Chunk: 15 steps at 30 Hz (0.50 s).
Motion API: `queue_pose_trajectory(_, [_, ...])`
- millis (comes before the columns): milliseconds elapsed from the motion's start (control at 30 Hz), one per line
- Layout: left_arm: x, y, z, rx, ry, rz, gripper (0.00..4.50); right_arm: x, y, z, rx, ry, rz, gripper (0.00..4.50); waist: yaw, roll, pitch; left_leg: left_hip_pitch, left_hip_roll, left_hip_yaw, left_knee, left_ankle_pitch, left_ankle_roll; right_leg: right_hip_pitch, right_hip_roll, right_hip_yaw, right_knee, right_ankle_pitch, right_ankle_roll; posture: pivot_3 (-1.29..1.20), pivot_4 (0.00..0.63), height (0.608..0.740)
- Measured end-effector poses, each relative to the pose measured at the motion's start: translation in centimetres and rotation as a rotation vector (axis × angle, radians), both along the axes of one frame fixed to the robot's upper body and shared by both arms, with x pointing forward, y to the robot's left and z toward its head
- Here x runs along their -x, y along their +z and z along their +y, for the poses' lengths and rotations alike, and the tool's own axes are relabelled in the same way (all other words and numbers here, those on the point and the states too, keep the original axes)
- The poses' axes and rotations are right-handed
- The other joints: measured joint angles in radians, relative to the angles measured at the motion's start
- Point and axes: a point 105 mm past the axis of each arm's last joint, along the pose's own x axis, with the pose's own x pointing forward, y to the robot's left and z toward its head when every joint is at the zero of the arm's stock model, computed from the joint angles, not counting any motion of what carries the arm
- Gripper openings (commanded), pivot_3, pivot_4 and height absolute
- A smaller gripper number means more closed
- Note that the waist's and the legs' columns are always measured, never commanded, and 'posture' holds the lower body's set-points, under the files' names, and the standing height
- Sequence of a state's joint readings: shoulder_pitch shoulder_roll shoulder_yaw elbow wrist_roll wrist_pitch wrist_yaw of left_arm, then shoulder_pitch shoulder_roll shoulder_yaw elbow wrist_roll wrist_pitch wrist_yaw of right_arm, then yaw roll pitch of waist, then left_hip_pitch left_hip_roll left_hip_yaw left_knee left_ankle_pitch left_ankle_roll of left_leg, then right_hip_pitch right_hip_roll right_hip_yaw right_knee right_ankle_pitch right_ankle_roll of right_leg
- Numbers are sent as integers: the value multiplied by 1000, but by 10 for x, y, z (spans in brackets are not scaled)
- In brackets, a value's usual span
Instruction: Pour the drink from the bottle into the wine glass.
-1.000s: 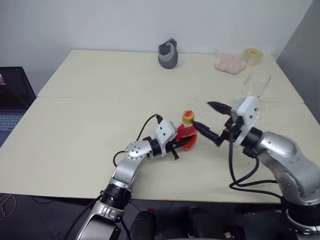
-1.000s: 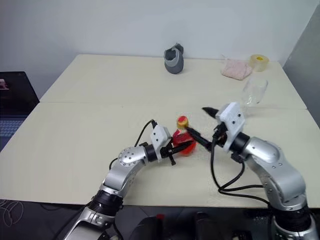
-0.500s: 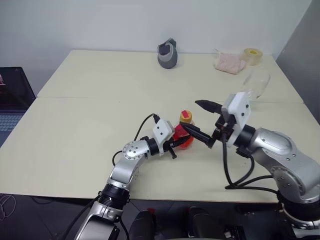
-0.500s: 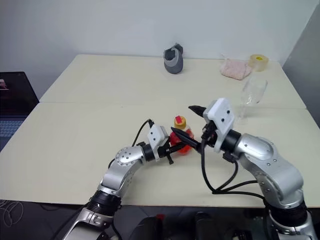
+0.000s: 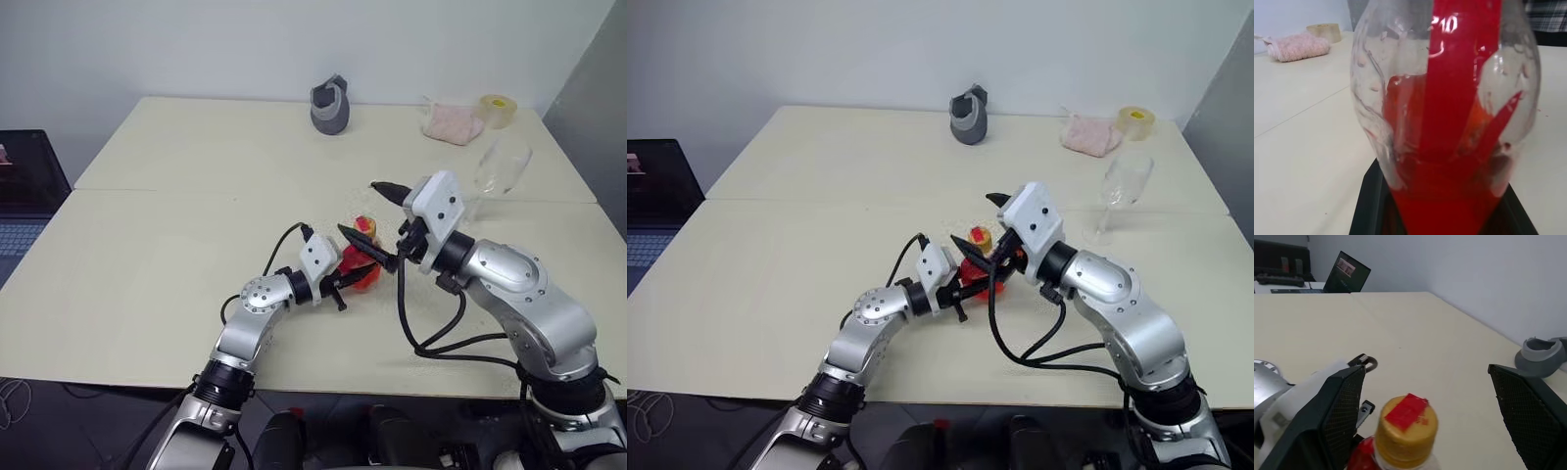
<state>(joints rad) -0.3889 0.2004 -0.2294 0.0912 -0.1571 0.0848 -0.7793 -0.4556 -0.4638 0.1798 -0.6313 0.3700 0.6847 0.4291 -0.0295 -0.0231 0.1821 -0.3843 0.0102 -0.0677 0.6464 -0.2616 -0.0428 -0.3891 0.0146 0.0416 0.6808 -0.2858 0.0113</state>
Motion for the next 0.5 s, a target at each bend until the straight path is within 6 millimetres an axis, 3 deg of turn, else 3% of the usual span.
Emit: queue_pose_trajectory(500, [1, -2, -1, -8, -3, 9, 791, -10, -10, -15, -46, -102, 42, 4273, 1, 0, 0, 0, 0, 0, 0, 0, 0, 0, 0, 0, 0, 0, 0, 0, 150, 740])
